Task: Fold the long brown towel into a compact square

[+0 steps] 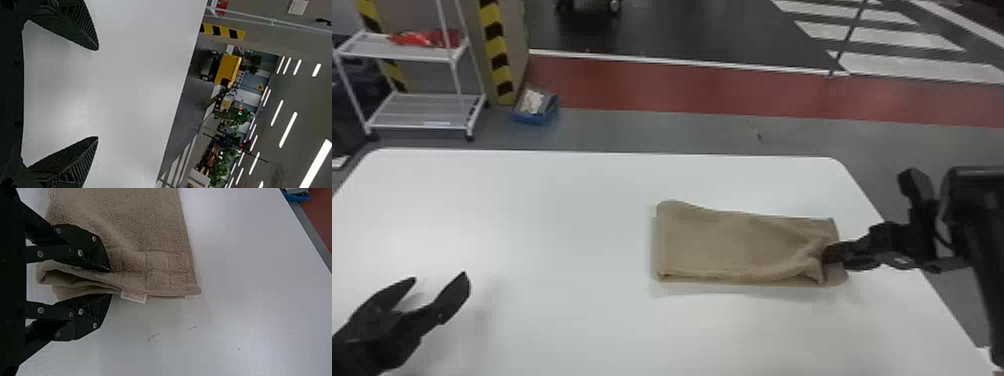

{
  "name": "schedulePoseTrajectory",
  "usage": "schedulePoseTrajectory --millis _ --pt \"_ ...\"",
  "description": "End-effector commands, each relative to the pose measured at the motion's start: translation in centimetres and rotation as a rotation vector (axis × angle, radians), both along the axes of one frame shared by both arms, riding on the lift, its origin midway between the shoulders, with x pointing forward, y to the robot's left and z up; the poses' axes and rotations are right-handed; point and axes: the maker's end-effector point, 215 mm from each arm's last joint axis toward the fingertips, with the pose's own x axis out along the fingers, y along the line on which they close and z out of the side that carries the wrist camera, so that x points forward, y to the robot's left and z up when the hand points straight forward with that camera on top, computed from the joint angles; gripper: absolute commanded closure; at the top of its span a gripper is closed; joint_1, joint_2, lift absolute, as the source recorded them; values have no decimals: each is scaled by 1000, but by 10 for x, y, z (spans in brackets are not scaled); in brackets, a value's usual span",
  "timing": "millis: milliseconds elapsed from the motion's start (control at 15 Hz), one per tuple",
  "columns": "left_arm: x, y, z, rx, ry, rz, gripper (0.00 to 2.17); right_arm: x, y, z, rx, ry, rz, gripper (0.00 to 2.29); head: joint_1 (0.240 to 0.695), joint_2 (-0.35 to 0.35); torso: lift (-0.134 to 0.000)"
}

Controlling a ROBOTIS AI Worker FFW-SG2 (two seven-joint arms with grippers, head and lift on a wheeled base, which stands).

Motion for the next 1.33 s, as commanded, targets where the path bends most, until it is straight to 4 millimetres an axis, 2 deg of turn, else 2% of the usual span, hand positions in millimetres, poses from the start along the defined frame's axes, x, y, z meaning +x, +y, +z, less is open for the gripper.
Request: schedulePoseTrajectory --millis 0,133,267,333,467,533,667,933,1133,1267 --pt "0 0 -1 0 2 0 73 1 -1 2 25 -19 -13 1247 695 -167 -120" --pt "-1 1 0 0 2 1 73 1 -2 9 83 -52 -40 1268 695 -168 -120" --pt "-1 3 2 3 -2 2 73 2 -4 44 151 -112 -73 1268 695 -166 -120" --pt "-1 2 2 3 -3 3 73 6 -12 65 156 -166 -73 1268 695 -166 -120" --pt "0 0 3 4 -4 -1 73 7 -23 93 170 -245 -72 1268 695 -169 -120" --pt "1 -1 4 5 -4 -3 73 11 -21 106 187 -283 -65 1268 695 -178 -120" --pt "1 -2 3 8 0 -4 76 8 -16 107 195 -292 -51 1264 695 -187 -120" --pt "0 1 5 11 2 1 73 22 37 121 225 -350 45 1264 695 -168 -120" --pt "-1 6 5 15 4 8 76 42 86 137 299 -397 98 1264 695 -108 -120" --pt "-1 7 5 15 4 9 76 46 123 132 334 -387 143 1264 695 -78 -120"
